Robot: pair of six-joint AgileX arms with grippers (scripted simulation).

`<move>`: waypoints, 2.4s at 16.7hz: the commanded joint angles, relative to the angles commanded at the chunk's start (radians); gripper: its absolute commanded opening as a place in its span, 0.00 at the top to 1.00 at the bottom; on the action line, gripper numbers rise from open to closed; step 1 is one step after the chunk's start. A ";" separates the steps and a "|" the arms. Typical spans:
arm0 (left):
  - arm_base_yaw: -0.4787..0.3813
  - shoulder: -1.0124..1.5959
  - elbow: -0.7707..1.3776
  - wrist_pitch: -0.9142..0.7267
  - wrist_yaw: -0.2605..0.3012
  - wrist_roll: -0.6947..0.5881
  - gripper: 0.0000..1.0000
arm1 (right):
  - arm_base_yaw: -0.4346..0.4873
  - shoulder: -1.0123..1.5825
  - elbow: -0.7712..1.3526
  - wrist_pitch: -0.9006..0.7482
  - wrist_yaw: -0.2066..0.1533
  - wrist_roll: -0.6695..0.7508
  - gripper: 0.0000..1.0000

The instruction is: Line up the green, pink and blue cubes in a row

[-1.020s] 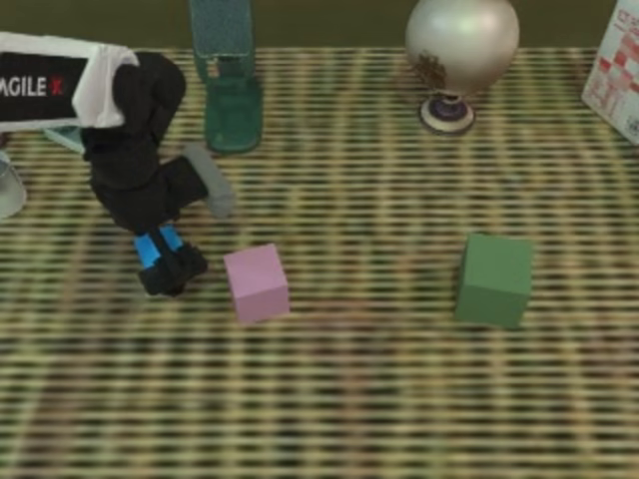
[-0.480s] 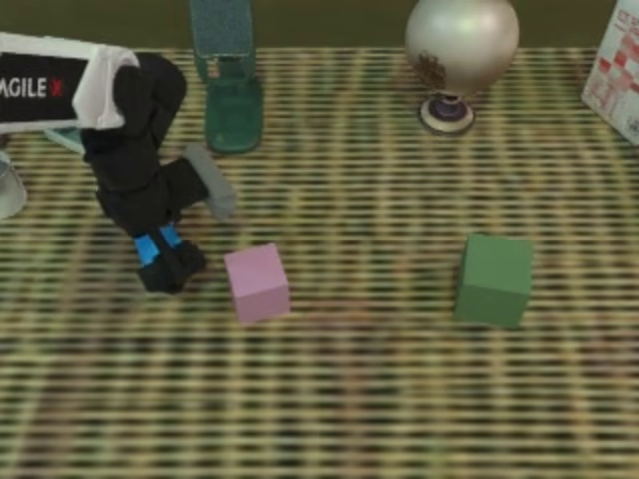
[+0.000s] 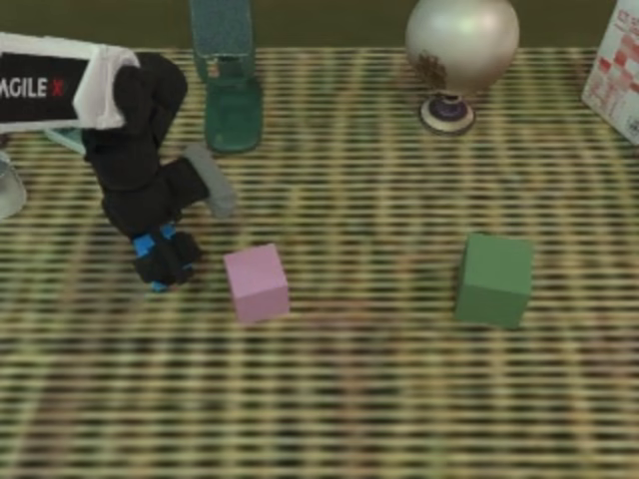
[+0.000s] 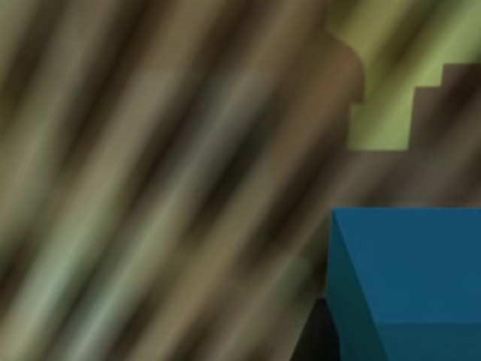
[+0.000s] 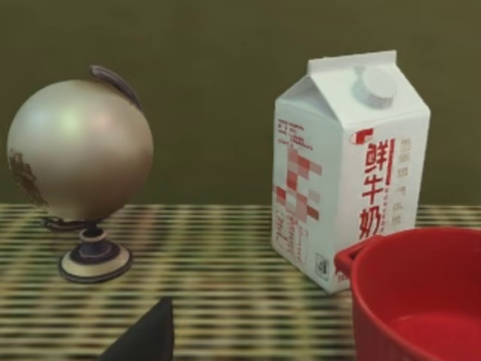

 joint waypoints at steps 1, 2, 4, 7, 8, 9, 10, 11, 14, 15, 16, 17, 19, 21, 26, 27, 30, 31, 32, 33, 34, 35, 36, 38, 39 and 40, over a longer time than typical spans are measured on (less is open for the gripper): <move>0.000 0.000 0.000 0.000 0.000 0.000 1.00 | 0.000 0.000 0.000 0.000 0.000 0.000 0.00; 0.000 0.000 0.000 0.000 0.000 0.000 1.00 | 0.000 0.000 0.000 0.000 0.000 0.000 0.00; 0.000 0.000 0.000 0.000 0.000 0.000 1.00 | 0.000 0.000 0.000 0.000 0.000 0.000 0.00; -0.002 -0.042 0.019 -0.043 0.015 -0.009 1.00 | 0.000 0.000 0.000 0.000 0.000 0.000 0.00; -0.001 -0.051 0.035 -0.067 0.015 -0.008 1.00 | 0.000 0.000 0.000 0.000 0.000 0.000 0.00; 0.003 -0.063 0.055 -0.103 0.015 -0.009 1.00 | 0.000 0.000 0.000 0.000 0.000 0.000 0.00; 0.007 -0.077 0.077 -0.145 0.015 -0.011 1.00 | 0.000 0.000 0.000 0.000 0.000 0.000 0.00; 0.012 -0.091 0.098 -0.188 0.015 -0.012 1.00 | 0.000 0.000 0.000 0.000 0.000 0.000 0.00; 0.019 -0.128 0.144 -0.258 0.014 -0.015 1.00 | 0.000 0.000 0.000 0.000 0.000 0.000 0.00; 0.019 -0.130 0.146 -0.261 0.014 -0.015 1.00 | 0.000 0.000 0.000 0.000 0.000 0.000 0.00; 0.019 -0.130 0.146 -0.261 0.014 -0.015 1.00 | 0.000 0.000 0.000 0.000 0.000 0.000 0.00; 0.019 -0.130 0.146 -0.261 0.014 -0.015 1.00 | 0.000 0.000 0.000 0.000 0.000 0.000 0.00; 0.011 -0.126 0.146 -0.259 0.014 -0.013 1.00 | 0.000 0.000 0.000 0.000 0.000 0.000 0.00; -0.024 -0.108 0.176 -0.274 0.014 -0.016 1.00 | 0.000 0.000 0.000 0.000 0.000 0.000 0.00; -0.244 -0.009 0.361 -0.366 0.014 -0.051 1.00 | 0.000 0.000 0.000 0.000 0.000 0.000 0.00; -0.298 0.015 0.406 -0.389 0.014 -0.062 1.00 | 0.000 0.000 0.000 0.000 0.000 0.000 0.00; -0.464 0.081 0.538 -0.454 0.014 -0.095 1.00 | 0.000 0.000 0.000 0.000 0.000 0.000 0.00; -0.515 0.099 0.577 -0.473 0.014 -0.105 1.00 | 0.000 0.000 0.000 0.000 0.000 0.000 0.00; -0.560 0.114 0.611 -0.489 0.014 -0.114 1.00 | 0.000 0.000 0.000 0.000 0.000 0.000 0.00; -0.595 0.126 0.639 -0.501 0.014 -0.122 1.00 | 0.000 0.000 0.000 0.000 0.000 0.000 0.00; -0.621 0.134 0.660 -0.510 0.014 -0.127 1.00 | 0.000 0.000 0.000 0.000 0.000 0.000 0.00; -0.636 0.139 0.673 -0.516 0.013 -0.131 1.00 | 0.000 0.000 0.000 0.000 0.000 0.000 0.00; -0.641 0.140 0.676 -0.517 0.013 -0.132 1.00 | 0.000 0.000 0.000 0.000 0.000 0.000 0.00; -0.641 0.140 0.676 -0.517 0.013 -0.132 1.00 | 0.000 0.000 0.000 0.000 0.000 0.000 0.00; -0.638 0.136 0.674 -0.515 0.014 -0.129 1.00 | 0.000 0.000 0.000 0.000 0.000 0.000 0.00; -0.639 0.137 0.671 -0.512 0.014 -0.129 1.00 | 0.000 0.000 0.000 0.000 0.000 0.000 0.00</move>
